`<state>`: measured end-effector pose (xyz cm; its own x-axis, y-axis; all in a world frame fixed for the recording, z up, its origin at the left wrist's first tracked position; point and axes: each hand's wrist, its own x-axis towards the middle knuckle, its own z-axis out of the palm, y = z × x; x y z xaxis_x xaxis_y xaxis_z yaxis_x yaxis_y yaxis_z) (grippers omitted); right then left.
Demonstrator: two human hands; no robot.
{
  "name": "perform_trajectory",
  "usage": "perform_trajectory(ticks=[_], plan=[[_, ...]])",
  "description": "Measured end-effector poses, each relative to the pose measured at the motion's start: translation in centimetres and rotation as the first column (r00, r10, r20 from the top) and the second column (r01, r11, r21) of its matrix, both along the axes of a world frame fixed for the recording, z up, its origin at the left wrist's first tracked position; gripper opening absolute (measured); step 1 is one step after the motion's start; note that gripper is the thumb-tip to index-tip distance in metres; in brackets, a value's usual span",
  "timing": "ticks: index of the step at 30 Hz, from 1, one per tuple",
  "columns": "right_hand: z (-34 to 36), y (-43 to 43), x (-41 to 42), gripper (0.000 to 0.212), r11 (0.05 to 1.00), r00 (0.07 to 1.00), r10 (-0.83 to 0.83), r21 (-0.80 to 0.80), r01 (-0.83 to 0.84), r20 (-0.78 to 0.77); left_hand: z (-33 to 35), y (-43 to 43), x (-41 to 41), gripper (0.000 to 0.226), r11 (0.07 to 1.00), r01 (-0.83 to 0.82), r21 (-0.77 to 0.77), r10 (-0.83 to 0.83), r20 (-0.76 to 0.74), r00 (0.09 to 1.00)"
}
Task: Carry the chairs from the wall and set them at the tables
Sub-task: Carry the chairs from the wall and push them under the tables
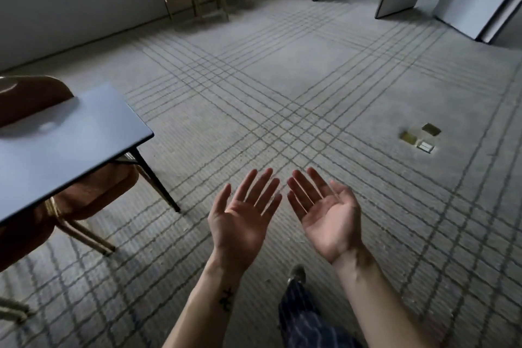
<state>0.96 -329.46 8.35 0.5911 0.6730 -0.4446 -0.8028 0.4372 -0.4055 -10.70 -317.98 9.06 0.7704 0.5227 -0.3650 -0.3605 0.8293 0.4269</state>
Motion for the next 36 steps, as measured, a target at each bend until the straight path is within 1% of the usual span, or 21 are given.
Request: perform_trajectory(ticks=[5,8,10,12,15,20,24,26,30,32,35,36], plan=[[-0.8,9.6,10.4,0.043,1.0,0.999,0.016,-0.008,-0.016,-0.031,0.0,8.7,10.2,0.061,0.999,-0.042,0.005,0.042,-0.016,0.999],[0.4,15.4,15.7,0.045,0.998,0.998,0.069,-0.011,-0.069,-0.001,1.1,13.8,15.0,0.061,0.997,-0.071,0.009,0.071,0.006,0.997],[1.0,18.8,18.5,0.048,0.993,0.992,0.121,-0.006,-0.121,0.018,1.5,16.8,17.4,0.061,0.992,-0.126,-0.012,0.126,0.032,0.991],[1.2,22.2,21.2,0.047,0.99,0.99,0.142,-0.014,-0.142,0.006,1.7,19.7,19.7,0.061,0.986,-0.167,-0.02,0.168,0.026,0.985],[0.5,29.1,25.5,0.045,0.988,0.988,0.155,-0.013,-0.155,-0.011,0.9,26.1,23.8,0.062,0.984,-0.176,-0.038,0.176,-0.004,0.984],[0.0,41.1,31.2,0.045,0.982,0.981,0.189,-0.041,-0.187,0.047,-0.3,37.8,30.7,0.063,0.979,-0.203,-0.026,0.203,0.015,0.979],[2.0,50.8,35.8,0.047,0.983,0.979,0.182,-0.036,-0.179,0.087,1.4,47.6,35.1,0.062,0.981,-0.194,-0.009,0.194,0.059,0.979],[3.3,54.8,38.1,0.047,0.985,0.979,0.175,-0.006,-0.175,0.108,2.8,52.1,37.4,0.061,0.982,-0.187,0.014,0.186,0.081,0.979],[4.6,61.1,42.4,0.053,0.992,0.984,0.124,-0.004,-0.125,0.13,4.5,59.3,41.9,0.06,0.987,-0.157,0.017,0.156,0.069,0.985],[4.3,64.1,44.9,0.054,0.993,0.987,0.115,-0.024,-0.113,0.114,4.1,62.5,44.2,0.06,0.99,-0.144,0.012,0.142,0.074,0.987],[3.0,68.8,49.1,0.046,0.99,0.987,0.141,-0.045,-0.137,0.081,2.8,66.9,48.4,0.06,0.986,-0.162,-0.033,0.164,0.053,0.985],[3.0,69.2,49.4,0.045,0.991,0.988,0.132,-0.04,-0.129,0.081,2.7,67.3,48.6,0.061,0.985,-0.169,-0.043,0.172,0.06,0.983]])
